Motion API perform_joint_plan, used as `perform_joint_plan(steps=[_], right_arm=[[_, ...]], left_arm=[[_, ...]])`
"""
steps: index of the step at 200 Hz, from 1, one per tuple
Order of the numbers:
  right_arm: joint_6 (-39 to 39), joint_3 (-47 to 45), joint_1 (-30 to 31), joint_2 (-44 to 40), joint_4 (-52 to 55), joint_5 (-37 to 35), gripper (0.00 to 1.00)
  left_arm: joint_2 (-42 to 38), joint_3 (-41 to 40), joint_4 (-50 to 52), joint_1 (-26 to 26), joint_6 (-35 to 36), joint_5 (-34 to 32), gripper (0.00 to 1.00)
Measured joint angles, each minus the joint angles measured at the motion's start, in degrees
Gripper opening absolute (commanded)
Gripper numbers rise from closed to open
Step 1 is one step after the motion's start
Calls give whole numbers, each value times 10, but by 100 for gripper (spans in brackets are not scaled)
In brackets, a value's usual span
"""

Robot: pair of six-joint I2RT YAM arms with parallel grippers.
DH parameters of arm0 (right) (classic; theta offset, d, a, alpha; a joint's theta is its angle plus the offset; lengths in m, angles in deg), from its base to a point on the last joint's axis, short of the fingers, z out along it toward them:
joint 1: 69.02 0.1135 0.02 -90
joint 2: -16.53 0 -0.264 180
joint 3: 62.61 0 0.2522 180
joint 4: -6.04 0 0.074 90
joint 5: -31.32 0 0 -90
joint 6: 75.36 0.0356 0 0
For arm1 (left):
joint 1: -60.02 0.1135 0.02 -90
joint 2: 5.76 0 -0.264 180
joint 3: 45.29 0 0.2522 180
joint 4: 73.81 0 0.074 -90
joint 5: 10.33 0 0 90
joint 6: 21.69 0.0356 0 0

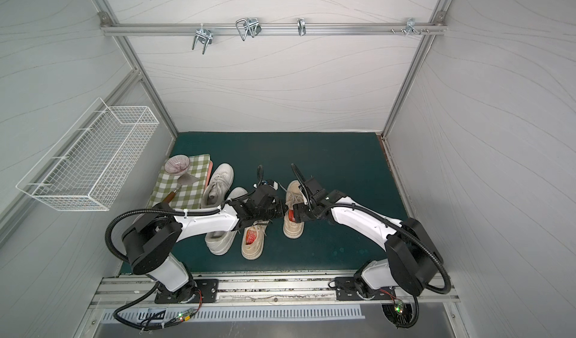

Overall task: Remove the insole from the shoe
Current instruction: Adjust the shoe at the center of the board.

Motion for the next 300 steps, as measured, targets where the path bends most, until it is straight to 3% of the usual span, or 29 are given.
perform_joint_plan(steps=[68, 108, 160, 207, 260, 300], right_arm=[[10, 12, 17, 67, -2, -57, 88], [34, 13, 24, 75, -11, -89, 86], [52, 13, 15, 82, -62, -126, 84], [60, 13, 6, 81, -100, -148, 83], [61, 13, 5, 64, -113, -156, 74], [63, 12, 3, 55, -118, -156, 65]], left_arm=[[-7, -7, 0, 0, -1, -3, 0], [-8, -8, 0, 0, -1, -5, 1], [-10, -8, 4, 0, 3, -7, 17], [-10, -8, 25, 0, 23, -9, 40], [-6, 19, 64, 0, 51, -9, 61], [29, 66, 82, 0, 61, -9, 65]])
